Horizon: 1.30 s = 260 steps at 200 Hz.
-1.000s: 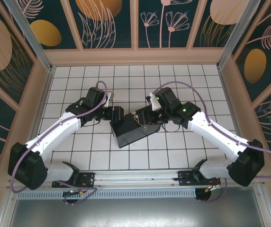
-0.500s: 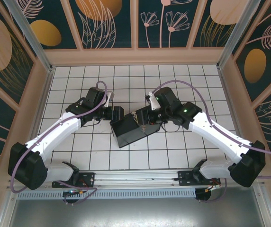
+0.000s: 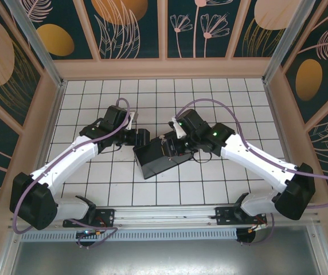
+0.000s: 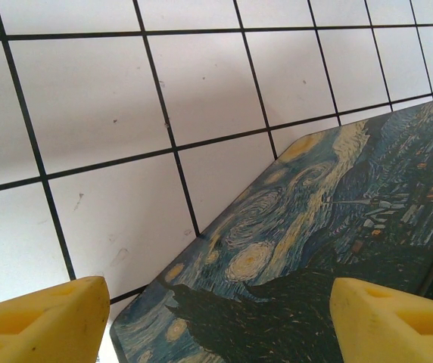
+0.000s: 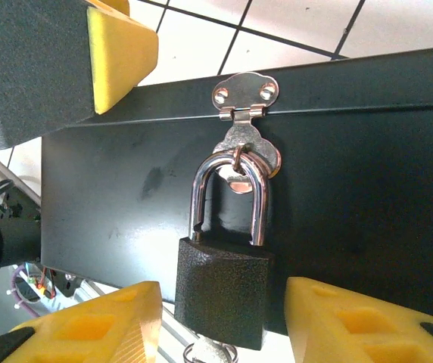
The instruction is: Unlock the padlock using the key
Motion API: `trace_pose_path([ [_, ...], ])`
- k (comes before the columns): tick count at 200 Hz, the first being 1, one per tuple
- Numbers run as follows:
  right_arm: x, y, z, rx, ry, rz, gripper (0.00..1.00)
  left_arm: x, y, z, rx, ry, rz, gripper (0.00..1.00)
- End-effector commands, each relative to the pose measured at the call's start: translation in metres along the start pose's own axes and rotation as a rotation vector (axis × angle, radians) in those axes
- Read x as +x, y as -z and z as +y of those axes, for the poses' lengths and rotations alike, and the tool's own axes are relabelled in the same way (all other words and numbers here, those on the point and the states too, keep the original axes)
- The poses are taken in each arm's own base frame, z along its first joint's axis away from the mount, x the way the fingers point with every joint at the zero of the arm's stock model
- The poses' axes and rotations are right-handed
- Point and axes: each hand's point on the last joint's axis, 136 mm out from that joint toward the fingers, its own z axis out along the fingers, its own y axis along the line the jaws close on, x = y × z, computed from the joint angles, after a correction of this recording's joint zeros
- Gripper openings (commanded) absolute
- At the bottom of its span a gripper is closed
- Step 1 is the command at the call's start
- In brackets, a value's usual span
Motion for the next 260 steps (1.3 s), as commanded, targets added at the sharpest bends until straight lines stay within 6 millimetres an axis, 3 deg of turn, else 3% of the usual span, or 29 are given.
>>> trace_pose_path([
  [1, 0.011, -0.007, -0.001, 0.036, 0.009, 0.057, 0.48, 0.023, -0.007, 0.013, -0.060, -0.016, 0.094, 0.77],
  [95, 0.032, -0.023, 0.010, 0.111, -0.033, 0.080, 0.31, 0.024, -0.005, 0.012, -0.056, -0.026, 0.091, 0.77],
  [120, 0.023, -0.019, 0.013, 0.084, -0.093, 0.000, 0.25, 0.023, -0.006, 0.012, -0.057, -0.025, 0.091, 0.77],
  [157, 0.002, -0.006, 0.036, 0.006, -0.119, -0.143, 0.19, 0.023, -0.007, 0.010, -0.044, -0.018, 0.090, 0.77],
  [192, 0.000, -0.011, 0.051, -0.011, -0.100, -0.145, 0.18, 0.023, -0.005, 0.010, -0.041, -0.022, 0.087, 0.77],
  [260, -0.010, -0.018, 0.079, 0.002, -0.043, -0.142, 0.28, 0.023, -0.004, 0.007, -0.028, -0.018, 0.077, 0.77],
])
